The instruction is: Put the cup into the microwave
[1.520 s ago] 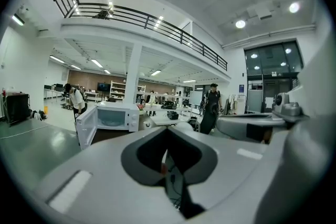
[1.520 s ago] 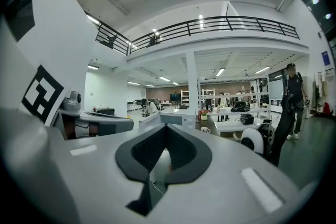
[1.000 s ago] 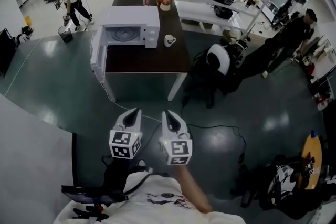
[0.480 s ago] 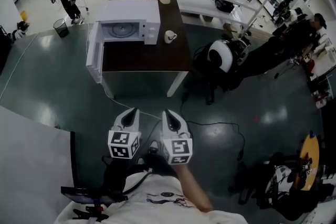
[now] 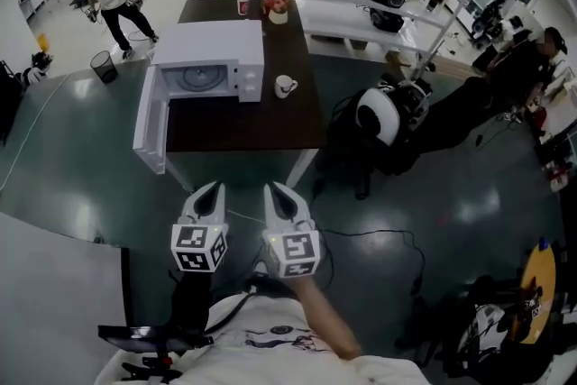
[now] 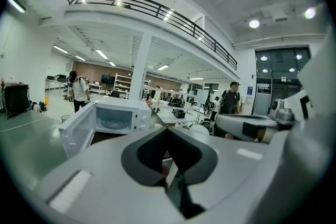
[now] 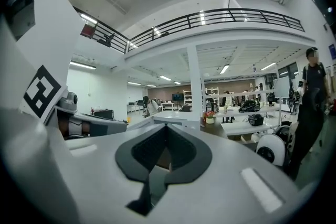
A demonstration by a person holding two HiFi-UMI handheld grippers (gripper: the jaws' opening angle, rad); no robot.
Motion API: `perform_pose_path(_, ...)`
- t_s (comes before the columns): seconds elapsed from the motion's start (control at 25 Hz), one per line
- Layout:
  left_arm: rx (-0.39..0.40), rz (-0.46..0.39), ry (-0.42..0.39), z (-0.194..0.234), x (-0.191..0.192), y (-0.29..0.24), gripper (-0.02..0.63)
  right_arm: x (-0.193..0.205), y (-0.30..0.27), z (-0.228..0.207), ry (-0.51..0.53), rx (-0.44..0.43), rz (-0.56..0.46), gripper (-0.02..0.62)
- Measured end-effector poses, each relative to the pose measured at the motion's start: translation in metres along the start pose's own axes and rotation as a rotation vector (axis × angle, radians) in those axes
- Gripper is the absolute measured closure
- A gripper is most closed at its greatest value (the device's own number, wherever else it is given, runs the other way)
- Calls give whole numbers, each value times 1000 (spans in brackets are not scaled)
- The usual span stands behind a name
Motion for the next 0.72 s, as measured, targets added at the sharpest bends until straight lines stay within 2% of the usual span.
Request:
perform_pose_path(0.48, 18, 13, -26, -17, -17, -64, 609, 1, -34, -60, -27, 8, 28, 594)
perform_pose_path(0.72, -12, 41, -15, -7, -15, -68, 607, 4, -50, -59, -52, -25, 50, 594)
Point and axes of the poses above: the fingertips, and each gripper's own axes: y backward along the fingers, z to its left, x out of its underside, the point moved 10 cm from there along y, backward along the fingers, and after that the axes turned 7 degrees about z, right-handed, at the moved point
